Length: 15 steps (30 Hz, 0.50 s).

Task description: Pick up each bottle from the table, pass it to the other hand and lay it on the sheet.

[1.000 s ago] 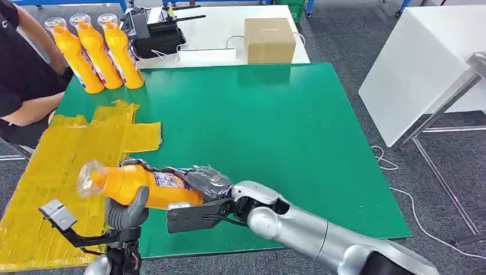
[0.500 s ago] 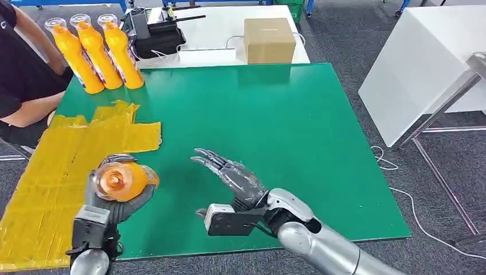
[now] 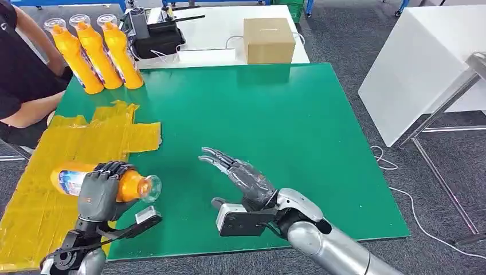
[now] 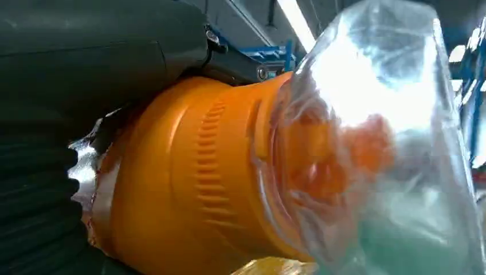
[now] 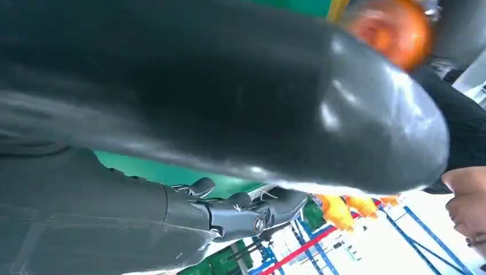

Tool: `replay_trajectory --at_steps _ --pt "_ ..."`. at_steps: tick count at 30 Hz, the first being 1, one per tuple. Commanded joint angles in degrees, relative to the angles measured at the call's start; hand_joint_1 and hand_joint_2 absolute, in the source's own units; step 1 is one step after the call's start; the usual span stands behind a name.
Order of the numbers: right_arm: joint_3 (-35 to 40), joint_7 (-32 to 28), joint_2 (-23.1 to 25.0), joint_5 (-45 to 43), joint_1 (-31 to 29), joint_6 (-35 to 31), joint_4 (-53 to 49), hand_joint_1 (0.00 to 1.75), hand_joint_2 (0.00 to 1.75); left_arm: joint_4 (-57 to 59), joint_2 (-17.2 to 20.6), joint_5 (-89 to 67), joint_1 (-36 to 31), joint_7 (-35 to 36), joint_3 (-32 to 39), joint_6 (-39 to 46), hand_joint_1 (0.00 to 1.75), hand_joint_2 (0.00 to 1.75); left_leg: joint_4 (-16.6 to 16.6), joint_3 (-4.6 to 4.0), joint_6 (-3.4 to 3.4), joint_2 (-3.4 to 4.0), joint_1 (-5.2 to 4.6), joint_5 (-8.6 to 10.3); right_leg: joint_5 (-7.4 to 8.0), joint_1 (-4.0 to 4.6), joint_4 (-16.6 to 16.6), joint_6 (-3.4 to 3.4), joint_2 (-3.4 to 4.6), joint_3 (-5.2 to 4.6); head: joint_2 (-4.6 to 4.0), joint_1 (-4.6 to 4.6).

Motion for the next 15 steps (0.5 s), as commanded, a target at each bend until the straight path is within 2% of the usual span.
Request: replay_trajectory --at_steps 1,6,7,8,15 --pt "0.7 0.9 -0.1 0.7 -0.5 1.0 0.0 0.00 0.00 17.2 4.3 -4.7 -7.7 5.0 -9.2 -8.5 1.75 1.75 -0.1 0.10 -0.04 -0.14 -0.03 0.03 -0.03 -0.03 0.0 -0.02 -0.12 0.11 0.00 0.00" --pt "0.7 1.0 -0.1 0.9 -0.4 1.2 0.0 0.00 0.00 18.0 4.3 -4.5 -8.2 5.4 -10.0 -9.4 1.75 1.75 -0.1 0.14 -0.06 -0.10 0.00 -0.01 -0.05 -0.01 0.0 -0.02 -0.05 0.17 0.00 0.00" --pt "0.7 1.0 -0.1 0.9 -0.4 1.2 0.0 0.00 0.00 18.0 4.3 -4.5 -8.2 5.4 -10.0 -9.4 0.00 1.75 -0.1 0.19 -0.08 -0.12 0.01 -0.03 -0.07 -0.01 0.0 -0.03 -0.06 0.23 0.00 0.02" --pt "0.5 1.1 0.1 1.0 -0.3 1.3 0.0 0.00 0.00 19.0 4.6 -5.6 -8.7 7.5 -10.3 -12.3 0.00 0.00 -0.1 0.16 -0.08 -0.10 0.00 -0.03 -0.07 -0.01 0.0 -0.03 -0.05 0.20 0.00 -0.02" --pt "0.3 1.5 0.1 1.5 0.6 1.6 0.1 0.00 0.00 19.0 3.6 -2.4 -9.1 7.0 -11.1 -11.3 0.00 0.00 -0.1 0.07 -0.05 -0.10 -0.04 0.02 -0.02 -0.04 0.0 -0.03 -0.05 0.10 0.00 0.00"
